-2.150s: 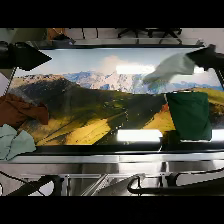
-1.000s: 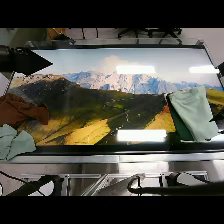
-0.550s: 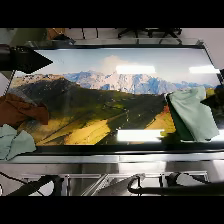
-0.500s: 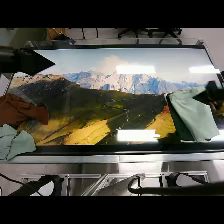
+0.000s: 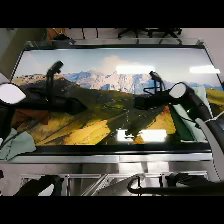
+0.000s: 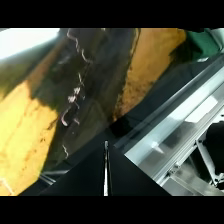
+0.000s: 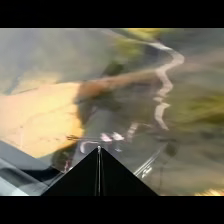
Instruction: Fold the shirts.
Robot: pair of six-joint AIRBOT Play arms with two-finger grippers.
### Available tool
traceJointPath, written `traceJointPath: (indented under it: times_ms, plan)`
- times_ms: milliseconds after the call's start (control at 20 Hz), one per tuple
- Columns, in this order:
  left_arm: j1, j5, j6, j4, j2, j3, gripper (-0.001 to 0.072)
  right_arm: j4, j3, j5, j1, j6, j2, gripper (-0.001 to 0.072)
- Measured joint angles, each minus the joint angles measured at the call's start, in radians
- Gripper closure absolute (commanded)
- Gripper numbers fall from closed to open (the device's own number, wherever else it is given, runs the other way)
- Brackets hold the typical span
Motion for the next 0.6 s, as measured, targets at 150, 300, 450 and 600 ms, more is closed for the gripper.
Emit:
traceJointPath:
  times_ms: [150, 300, 450, 600]
  plan:
    - [-0.035, 0.04, 0.009, 0.0, 0.01, -0.071, 0.0691, -0.001, -0.015, -0.042, 0.065, 0.0, -0.002, 0.0698]
    - [-0.061, 0.072, 0.013, -0.001, 0.014, -0.097, 0.0691, 0.0, -0.021, -0.054, 0.09, 0.0, -0.003, 0.0698]
    - [-0.073, 0.096, 0.014, -0.001, 0.016, -0.106, 0.069, 0.0, -0.023, -0.058, 0.099, 0.0, -0.003, 0.0698]
    - [-0.077, 0.108, 0.016, -0.002, 0.016, -0.11, 0.069, 0.001, -0.024, -0.063, 0.102, 0.0, -0.004, 0.0698]
